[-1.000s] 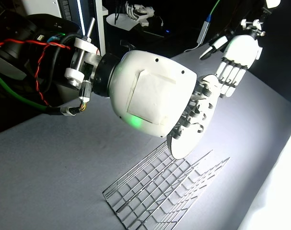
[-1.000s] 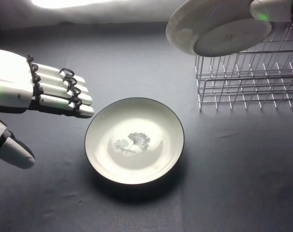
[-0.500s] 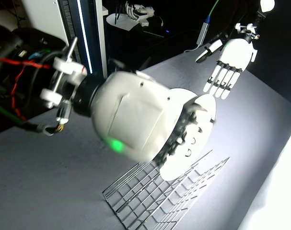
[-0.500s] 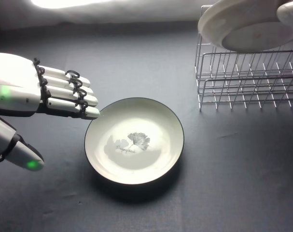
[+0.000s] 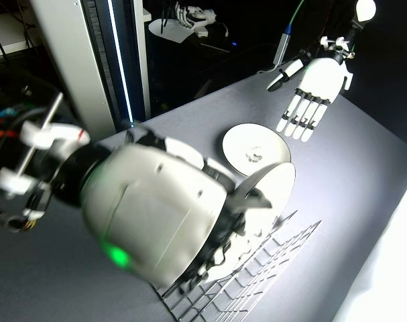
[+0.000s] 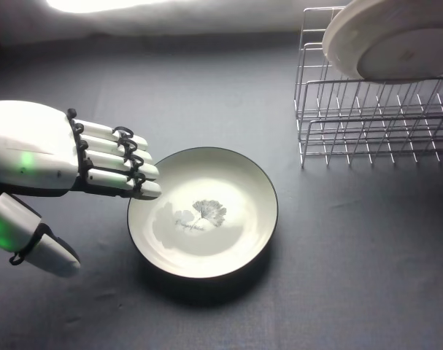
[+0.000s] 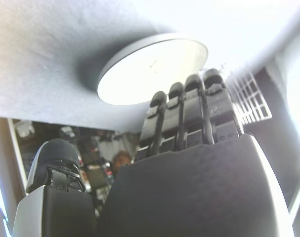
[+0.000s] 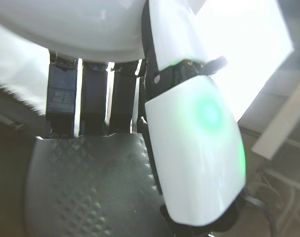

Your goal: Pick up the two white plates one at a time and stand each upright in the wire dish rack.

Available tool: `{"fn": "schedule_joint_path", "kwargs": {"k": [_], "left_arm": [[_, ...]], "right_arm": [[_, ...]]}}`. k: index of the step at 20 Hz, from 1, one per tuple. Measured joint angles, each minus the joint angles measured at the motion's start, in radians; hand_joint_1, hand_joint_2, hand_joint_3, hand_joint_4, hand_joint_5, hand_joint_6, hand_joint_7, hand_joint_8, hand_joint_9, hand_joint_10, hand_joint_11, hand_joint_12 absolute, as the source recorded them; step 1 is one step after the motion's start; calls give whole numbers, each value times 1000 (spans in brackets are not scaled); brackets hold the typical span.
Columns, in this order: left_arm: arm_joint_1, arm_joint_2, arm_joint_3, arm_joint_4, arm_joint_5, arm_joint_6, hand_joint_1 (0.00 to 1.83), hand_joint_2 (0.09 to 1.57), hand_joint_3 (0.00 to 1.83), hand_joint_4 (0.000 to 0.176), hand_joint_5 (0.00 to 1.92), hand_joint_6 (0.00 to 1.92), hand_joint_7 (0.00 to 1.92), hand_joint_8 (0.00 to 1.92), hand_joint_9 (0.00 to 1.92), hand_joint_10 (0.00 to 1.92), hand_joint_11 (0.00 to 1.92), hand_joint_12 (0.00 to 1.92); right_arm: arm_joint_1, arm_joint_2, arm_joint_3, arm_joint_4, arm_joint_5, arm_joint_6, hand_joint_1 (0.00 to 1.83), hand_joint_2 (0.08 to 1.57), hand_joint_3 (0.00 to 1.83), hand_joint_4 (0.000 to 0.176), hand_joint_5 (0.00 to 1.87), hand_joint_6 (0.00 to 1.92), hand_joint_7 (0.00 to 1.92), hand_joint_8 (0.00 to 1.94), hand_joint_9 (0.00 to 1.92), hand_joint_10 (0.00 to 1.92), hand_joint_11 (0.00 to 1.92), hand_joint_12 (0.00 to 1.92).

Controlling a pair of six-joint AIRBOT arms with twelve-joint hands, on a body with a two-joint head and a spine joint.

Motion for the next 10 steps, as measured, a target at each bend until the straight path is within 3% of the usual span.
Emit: {"fn": "schedule_joint_path", "kwargs": {"k": [10], "left_arm": [[41,-14,-32,-17,63,35,0,1130,2,0,11,3,0,0,0,0,0,0]], "right_arm": [[-58,-84,127,-34,-6,-13,1383,1086,0,0,950,1012,1049,767,1013,1058,796,1073]]}}
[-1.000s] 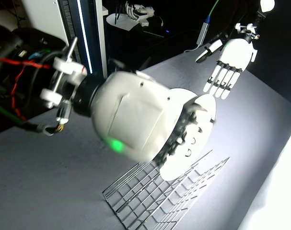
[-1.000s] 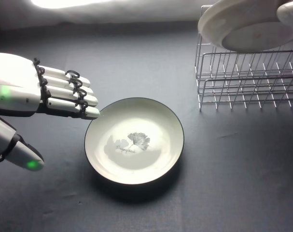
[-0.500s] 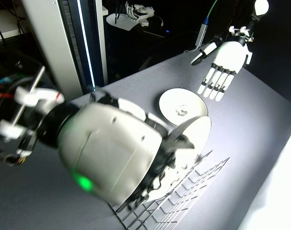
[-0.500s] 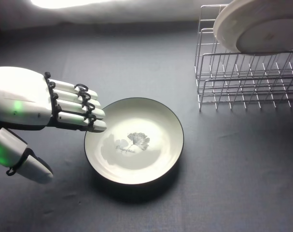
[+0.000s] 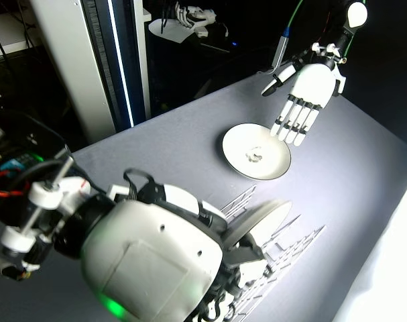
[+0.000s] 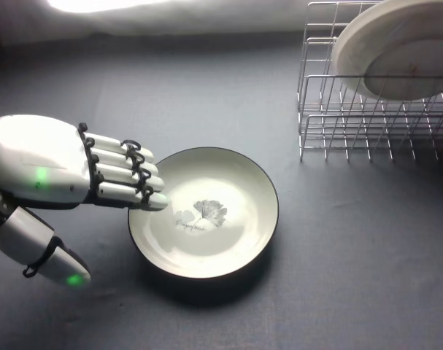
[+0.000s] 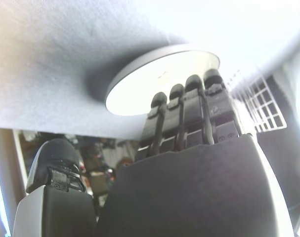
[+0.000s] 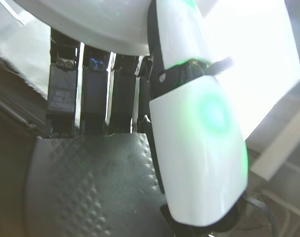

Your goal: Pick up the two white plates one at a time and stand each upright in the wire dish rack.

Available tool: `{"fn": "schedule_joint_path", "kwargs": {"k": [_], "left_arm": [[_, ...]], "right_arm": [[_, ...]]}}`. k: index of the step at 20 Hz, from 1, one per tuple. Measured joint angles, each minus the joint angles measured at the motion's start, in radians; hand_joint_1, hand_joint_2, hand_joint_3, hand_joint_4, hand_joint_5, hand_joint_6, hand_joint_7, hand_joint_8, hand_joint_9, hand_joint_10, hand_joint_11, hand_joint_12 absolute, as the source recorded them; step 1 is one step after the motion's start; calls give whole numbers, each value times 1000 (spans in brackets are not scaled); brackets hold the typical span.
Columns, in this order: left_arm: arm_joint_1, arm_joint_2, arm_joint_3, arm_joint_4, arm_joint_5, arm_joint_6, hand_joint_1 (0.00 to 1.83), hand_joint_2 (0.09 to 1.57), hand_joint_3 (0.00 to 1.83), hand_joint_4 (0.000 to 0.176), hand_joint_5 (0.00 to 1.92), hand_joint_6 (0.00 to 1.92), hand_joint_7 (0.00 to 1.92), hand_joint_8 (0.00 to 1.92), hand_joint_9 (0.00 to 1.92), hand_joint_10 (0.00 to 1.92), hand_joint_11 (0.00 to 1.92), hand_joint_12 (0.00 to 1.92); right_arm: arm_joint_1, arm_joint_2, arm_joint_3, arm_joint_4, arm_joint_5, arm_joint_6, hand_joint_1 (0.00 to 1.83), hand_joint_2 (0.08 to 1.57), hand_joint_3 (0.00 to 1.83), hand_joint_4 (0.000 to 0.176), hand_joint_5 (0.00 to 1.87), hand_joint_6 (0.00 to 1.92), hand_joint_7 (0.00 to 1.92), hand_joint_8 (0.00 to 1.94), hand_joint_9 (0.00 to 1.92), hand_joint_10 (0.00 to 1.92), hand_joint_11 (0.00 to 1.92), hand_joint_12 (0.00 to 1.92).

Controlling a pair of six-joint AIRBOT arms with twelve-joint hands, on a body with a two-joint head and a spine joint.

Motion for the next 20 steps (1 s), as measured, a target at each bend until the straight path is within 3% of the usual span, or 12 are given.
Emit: {"fn": "schedule_joint_path", "kwargs": {"k": [5,7,8,9,10,11,13,15,17,18,19,20], "left_arm": [[7,-1,-2,-10,16,14,0,1129,1,0,5,0,0,0,0,0,0,0],[10,-1,-5,-15,18,17,0,1131,1,0,8,1,0,0,0,0,0,0],[14,-1,-9,-15,19,18,0,1132,2,0,2,0,0,0,0,0,0,0],[21,-1,-13,-17,19,19,0,1128,0,0,12,5,0,0,0,0,0,0],[25,-1,-14,-16,16,18,0,1131,1,0,12,5,0,0,0,0,0,0],[29,-1,-14,-12,16,18,0,1133,2,0,17,6,7,3,0,0,0,0],[34,-1,-14,-9,18,19,0,1136,3,0,0,0,0,0,0,0,0,0],[36,-1,-14,-14,19,21,0,1133,2,0,8,3,0,0,0,0,0,0],[44,-1,-14,-20,19,23,0,1131,1,0,0,0,0,0,0,0,0,0],[48,-1,-14,-16,22,24,0,1127,0,0,0,0,0,0,0,0,0,0],[51,-1,-14,-12,22,24,0,1126,0,0,0,0,0,0,0,0,0,0],[55,-1,-14,-15,22,25,0,1130,0,0,0,0,0,0,0,0,0,0]], "right_arm": [[-56,-19,22,-19,19,-8,1376,1105,0,0,956,1054,1008,880,909,1120,743,1085],[-61,-19,22,-35,31,-8,1371,1128,0,0,879,1138,978,923,867,1230,661,1133],[-61,-19,22,-42,33,-8,1235,1153,4,0,856,1196,933,1035,798,744,589,1154],[-61,-20,22,-47,34,-10,1166,1165,0,0,864,1151,848,506,780,492,499,1194],[-61,-20,24,-56,34,-13,1282,1112,0,0,768,560,846,255,773,347,441,1210],[-61,-20,25,-66,37,-14,1301,1081,0,0,794,248,867,104,789,227,415,1179],[-67,-20,26,-77,35,-17,1246,1101,1,0,674,49,747,6,681,89,201,1221],[-67,-22,26,-79,28,-18,1173,1119,2,0,529,1,585,0,534,9,17,1220],[-55,-22,26,-92,25,-17,1088,1080,0,0,368,0,410,0,351,1,0,959],[-42,-22,23,-113,24,-18,945,1080,0,0,197,0,234,0,189,4,0,582],[-25,-21,18,-125,25,-18,845,1050,0,0,86,0,104,0,71,2,0,335],[-13,-21,16,-137,26,-18,771,1032,0,0,31,0,47,0,24,0,0,254]]}}
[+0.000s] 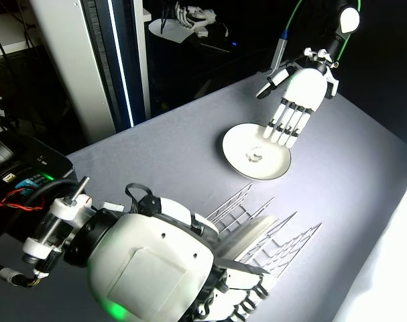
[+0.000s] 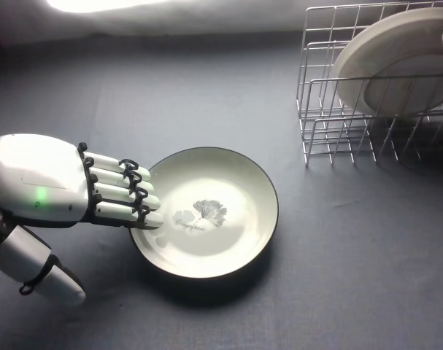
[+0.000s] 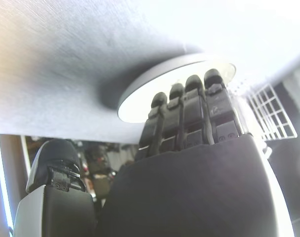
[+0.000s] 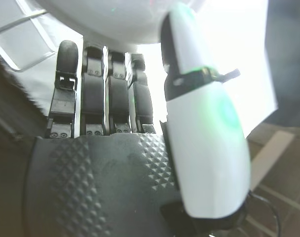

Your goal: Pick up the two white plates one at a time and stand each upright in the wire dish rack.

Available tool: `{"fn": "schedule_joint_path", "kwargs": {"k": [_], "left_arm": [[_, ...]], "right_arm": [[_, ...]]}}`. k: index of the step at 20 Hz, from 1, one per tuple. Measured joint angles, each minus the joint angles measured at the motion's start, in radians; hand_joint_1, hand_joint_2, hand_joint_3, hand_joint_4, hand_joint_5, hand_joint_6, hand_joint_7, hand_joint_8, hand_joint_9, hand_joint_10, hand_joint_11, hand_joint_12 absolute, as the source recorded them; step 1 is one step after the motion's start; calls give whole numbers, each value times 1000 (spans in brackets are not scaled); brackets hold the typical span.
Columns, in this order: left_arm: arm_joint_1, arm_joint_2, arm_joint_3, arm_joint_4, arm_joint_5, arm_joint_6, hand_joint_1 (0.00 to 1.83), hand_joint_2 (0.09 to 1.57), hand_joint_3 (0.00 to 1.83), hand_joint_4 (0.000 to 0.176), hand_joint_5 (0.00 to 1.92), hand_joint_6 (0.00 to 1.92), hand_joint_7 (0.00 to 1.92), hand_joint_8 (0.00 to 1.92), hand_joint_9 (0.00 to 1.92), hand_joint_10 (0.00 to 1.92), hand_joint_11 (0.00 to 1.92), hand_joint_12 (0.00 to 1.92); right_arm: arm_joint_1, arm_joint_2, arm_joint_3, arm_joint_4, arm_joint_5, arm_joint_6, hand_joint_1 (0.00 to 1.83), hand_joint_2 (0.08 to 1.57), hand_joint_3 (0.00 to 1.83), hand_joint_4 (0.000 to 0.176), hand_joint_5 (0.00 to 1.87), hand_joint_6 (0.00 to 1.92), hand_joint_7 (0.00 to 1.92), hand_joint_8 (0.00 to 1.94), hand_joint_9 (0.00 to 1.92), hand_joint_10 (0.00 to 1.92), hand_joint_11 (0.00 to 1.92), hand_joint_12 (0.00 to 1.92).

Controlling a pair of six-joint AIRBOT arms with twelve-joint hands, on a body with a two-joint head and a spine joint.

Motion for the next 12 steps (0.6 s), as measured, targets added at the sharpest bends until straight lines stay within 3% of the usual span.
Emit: {"fn": "schedule_joint_path", "kwargs": {"k": [1,2,4,12], "left_arm": [[4,0,0,-3,1,0,0,1125,0,0,2,1,0,0,0,0,0,0],[6,0,0,-3,1,3,0,1124,0,0,0,0,0,0,0,0,0,0],[13,-1,0,-8,2,5,0,1124,0,0,0,0,0,0,0,0,0,0],[42,-5,0,-28,-1,8,0,1118,0,0,6,2,0,0,0,0,0,0]], "right_arm": [[17,7,-18,-23,7,1,690,982,0,0,5,0,9,0,4,0,0,74],[28,13,-33,-52,12,0,750,900,0,0,0,0,1,0,0,0,0,14],[57,23,-73,-127,16,0,848,867,0,0,0,0,0,0,0,0,0,0],[98,32,-159,-618,87,1,770,888,0,0,0,0,0,0,0,0,0,0]]}}
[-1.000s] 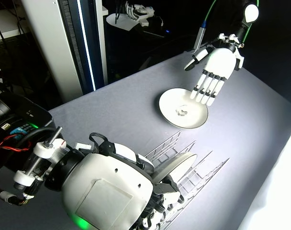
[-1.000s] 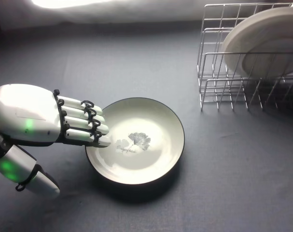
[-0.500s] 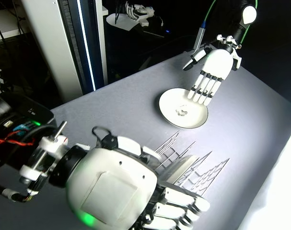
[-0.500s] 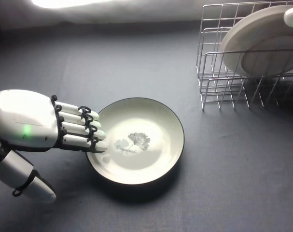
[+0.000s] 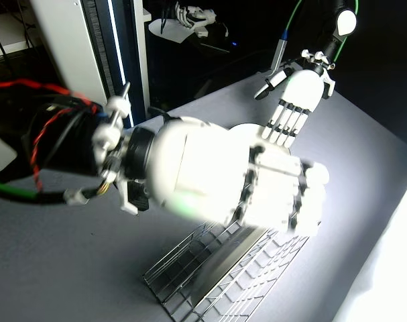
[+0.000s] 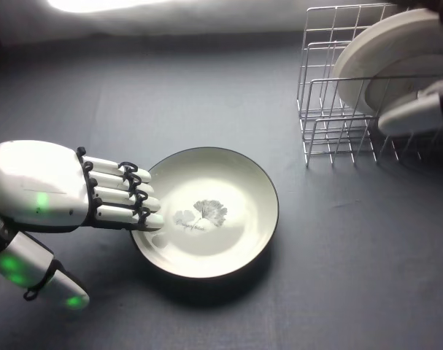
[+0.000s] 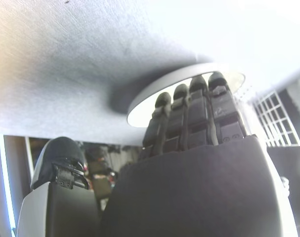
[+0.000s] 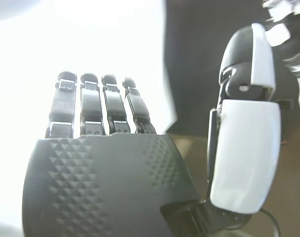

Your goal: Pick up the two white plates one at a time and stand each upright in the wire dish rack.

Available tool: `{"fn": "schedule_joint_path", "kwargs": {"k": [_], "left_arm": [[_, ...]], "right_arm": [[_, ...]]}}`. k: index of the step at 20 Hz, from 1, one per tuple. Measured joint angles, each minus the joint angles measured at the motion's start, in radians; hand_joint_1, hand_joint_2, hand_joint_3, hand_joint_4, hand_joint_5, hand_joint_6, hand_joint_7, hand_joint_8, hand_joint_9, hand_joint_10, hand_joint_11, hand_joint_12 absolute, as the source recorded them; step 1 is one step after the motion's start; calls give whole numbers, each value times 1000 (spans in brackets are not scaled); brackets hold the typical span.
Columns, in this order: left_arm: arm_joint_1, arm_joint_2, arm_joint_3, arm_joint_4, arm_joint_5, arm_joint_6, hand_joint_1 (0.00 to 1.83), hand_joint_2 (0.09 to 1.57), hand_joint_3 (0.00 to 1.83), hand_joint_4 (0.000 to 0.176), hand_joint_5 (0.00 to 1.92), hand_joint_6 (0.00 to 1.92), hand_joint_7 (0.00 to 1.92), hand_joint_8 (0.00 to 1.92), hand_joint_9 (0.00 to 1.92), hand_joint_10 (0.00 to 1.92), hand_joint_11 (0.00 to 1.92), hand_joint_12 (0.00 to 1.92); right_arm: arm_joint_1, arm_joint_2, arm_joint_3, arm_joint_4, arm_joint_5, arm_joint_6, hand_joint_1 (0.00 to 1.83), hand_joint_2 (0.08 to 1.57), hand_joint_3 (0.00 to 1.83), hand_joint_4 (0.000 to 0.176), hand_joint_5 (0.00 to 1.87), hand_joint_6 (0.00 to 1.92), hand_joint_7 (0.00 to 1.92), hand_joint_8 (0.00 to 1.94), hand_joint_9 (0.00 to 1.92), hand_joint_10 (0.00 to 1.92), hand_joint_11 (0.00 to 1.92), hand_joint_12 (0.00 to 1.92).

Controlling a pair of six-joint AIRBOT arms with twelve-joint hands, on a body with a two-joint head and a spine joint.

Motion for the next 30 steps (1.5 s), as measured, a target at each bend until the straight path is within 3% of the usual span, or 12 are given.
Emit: {"fn": "schedule_joint_path", "kwargs": {"k": [2,3,5,9,12,14,18,19,23,30], "left_arm": [[12,-3,-2,-3,2,1,0,1114,0,0,14,5,0,0,0,0,0,0],[21,-6,-2,-3,6,5,0,1122,0,0,9,3,0,0,0,0,0,0],[32,-10,-2,0,4,6,0,1115,0,0,0,0,0,0,0,0,0,0],[47,-11,-4,-8,1,6,0,1132,3,0,2,1,0,0,0,0,0,0],[48,-11,-4,-8,1,6,0,1122,0,0,18,7,0,0,0,0,0,0],[51,-12,-4,-10,1,6,0,1137,3,0,77,8,66,8,26,5,0,0],[62,-13,-6,-22,0,6,0,1134,1,0,94,12,62,4,22,2,7,3],[65,-14,-6,-26,-2,6,0,1137,1,0,142,8,111,6,66,6,50,31],[76,-18,-6,-36,-8,6,0,1143,2,0,126,0,96,0,55,0,41,37],[83,-19,-6,-47,-12,6,0,1141,0,0,93,2,57,5,25,8,10,5]], "right_arm": [[0,0,-13,-116,8,1,780,868,0,0,0,0,0,0,0,0,0,0],[0,0,-17,-198,18,2,1001,813,0,0,0,0,0,0,0,0,0,0],[0,-2,-27,-296,30,2,1049,811,0,0,0,0,0,0,0,0,0,0],[0,-37,-29,-440,35,3,1255,904,14,0,0,0,0,0,0,0,0,0],[0,-61,-29,-481,14,4,1296,893,6,0,0,0,0,0,0,0,41,19],[-3,-84,-29,-509,-4,4,1459,924,15,0,0,0,0,0,0,0,40,27],[-8,-133,-29,-531,-48,5,1598,1009,41,0,0,0,0,0,0,0,0,3],[-8,-148,-29,-527,-67,5,1608,1053,24,0,0,0,0,0,0,0,5,114],[-8,-215,-24,-524,-139,5,1626,1084,5,0,0,0,0,0,0,0,0,121],[-45,-327,26,-534,-210,5,1583,1082,0,0,0,0,0,0,0,0,0,330]]}}
